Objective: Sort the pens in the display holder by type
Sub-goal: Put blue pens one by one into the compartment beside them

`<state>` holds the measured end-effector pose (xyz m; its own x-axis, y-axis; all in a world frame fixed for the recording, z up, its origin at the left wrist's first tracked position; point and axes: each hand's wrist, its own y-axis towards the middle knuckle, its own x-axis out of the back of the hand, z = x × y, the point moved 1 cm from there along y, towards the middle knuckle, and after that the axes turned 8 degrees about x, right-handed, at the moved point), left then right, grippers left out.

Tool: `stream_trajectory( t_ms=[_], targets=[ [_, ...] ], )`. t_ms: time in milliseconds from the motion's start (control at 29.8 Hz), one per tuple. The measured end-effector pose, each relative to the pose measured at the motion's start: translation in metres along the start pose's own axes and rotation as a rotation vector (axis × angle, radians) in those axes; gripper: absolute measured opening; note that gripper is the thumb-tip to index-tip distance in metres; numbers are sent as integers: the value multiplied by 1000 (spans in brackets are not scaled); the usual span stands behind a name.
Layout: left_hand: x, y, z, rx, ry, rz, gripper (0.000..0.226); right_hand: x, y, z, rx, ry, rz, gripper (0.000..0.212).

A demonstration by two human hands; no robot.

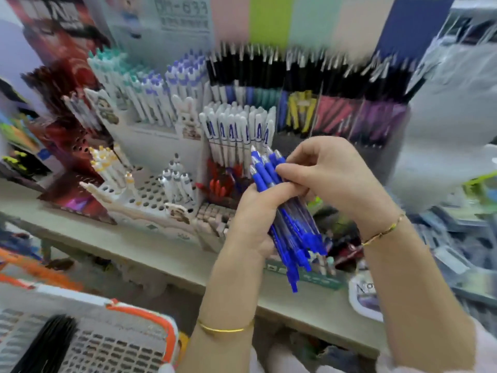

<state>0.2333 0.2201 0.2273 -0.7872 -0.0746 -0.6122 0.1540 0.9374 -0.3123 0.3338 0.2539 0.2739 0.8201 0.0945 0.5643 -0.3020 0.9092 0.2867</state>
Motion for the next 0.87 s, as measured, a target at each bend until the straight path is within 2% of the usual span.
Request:
stream_trajectory(
  t_ms=[134, 201, 235, 302, 336, 436, 604, 738, 872],
  targets=[
    [-12, 21, -1, 105, -94, -3, 21, 15, 19, -19, -33, 72, -136, 20],
    [-7, 28, -6, 117, -116, -120, 7, 20, 34, -25, -62, 200, -308, 19],
    [-4, 32, -10, 99, -125, -169, 9, 23, 42, -26, -58, 261, -422, 17],
    [0, 37, -19, 35, -141, -213, 13, 28, 56, -28, 14, 206, -618, 14],
    [3, 40, -23, 4, -148, -221, 13, 26, 61, -29, 61, 126, -663, 13],
    [8, 44, -35, -49, -157, -215, 14, 10, 71, -32, 142, -148, -627, 8],
    [11, 47, -44, -98, -163, -155, 15, -18, 77, -47, -95, -602, -332, 25],
    [9, 44, -47, -121, -143, -122, 15, -26, 78, -48, -154, -638, -288, 27],
    [8, 42, -48, -148, -100, -92, 14, -25, 75, -48, -137, -517, -380, 23]
  ],
)
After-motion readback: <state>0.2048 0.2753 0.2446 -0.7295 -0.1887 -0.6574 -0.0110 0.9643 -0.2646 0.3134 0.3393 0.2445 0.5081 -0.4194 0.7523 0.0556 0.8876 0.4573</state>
